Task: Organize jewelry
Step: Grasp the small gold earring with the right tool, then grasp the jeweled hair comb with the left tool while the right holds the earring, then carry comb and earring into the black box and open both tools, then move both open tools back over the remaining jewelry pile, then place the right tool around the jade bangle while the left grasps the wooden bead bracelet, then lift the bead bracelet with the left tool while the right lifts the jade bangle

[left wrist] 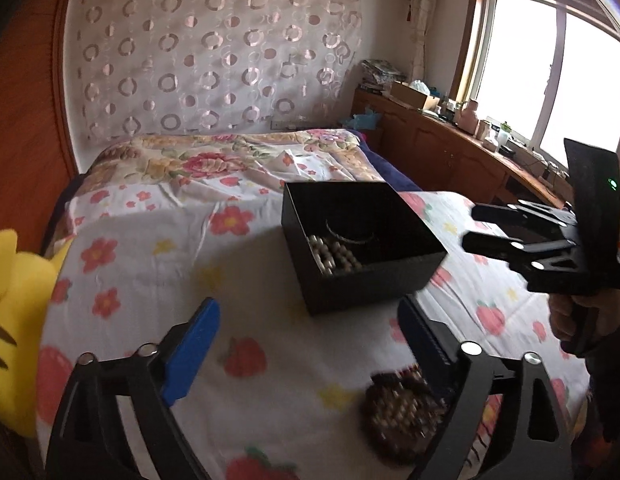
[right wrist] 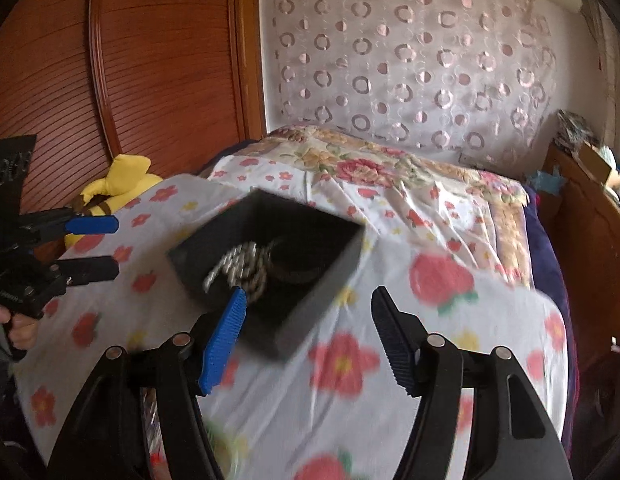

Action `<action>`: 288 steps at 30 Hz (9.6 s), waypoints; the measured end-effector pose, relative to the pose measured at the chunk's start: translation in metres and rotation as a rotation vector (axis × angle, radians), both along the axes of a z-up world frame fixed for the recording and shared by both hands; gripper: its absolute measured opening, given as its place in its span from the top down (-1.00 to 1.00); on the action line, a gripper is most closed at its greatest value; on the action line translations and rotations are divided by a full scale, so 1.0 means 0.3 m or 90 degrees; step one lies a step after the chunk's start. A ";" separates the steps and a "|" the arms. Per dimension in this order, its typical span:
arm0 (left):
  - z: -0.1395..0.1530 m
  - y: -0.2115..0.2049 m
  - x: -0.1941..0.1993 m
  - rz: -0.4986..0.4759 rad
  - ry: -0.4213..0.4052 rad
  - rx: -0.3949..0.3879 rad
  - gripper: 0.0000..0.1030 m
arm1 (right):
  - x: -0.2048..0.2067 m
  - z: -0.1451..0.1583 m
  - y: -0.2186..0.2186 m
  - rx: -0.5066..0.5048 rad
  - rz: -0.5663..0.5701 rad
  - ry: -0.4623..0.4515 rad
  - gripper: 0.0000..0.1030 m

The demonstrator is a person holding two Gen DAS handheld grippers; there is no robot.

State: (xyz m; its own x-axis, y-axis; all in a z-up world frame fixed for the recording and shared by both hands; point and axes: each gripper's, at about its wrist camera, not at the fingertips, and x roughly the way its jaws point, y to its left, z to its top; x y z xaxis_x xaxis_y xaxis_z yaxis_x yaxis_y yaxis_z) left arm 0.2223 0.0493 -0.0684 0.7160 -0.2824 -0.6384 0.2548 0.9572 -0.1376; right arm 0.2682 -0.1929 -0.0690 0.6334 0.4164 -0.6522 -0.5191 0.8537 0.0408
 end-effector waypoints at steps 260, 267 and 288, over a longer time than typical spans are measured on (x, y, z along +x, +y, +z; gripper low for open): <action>0.218 -0.174 -0.305 -0.073 -0.093 0.046 0.76 | -0.436 -0.222 -0.118 -0.049 -0.048 0.076 0.81; 0.305 -0.193 -0.322 -0.081 -0.131 0.043 0.76 | -0.443 -0.207 -0.112 -0.053 -0.049 0.061 0.84; 0.334 -0.194 -0.286 -0.072 -0.146 0.051 0.76 | -0.376 0.028 -0.102 -0.046 -0.046 -0.050 0.85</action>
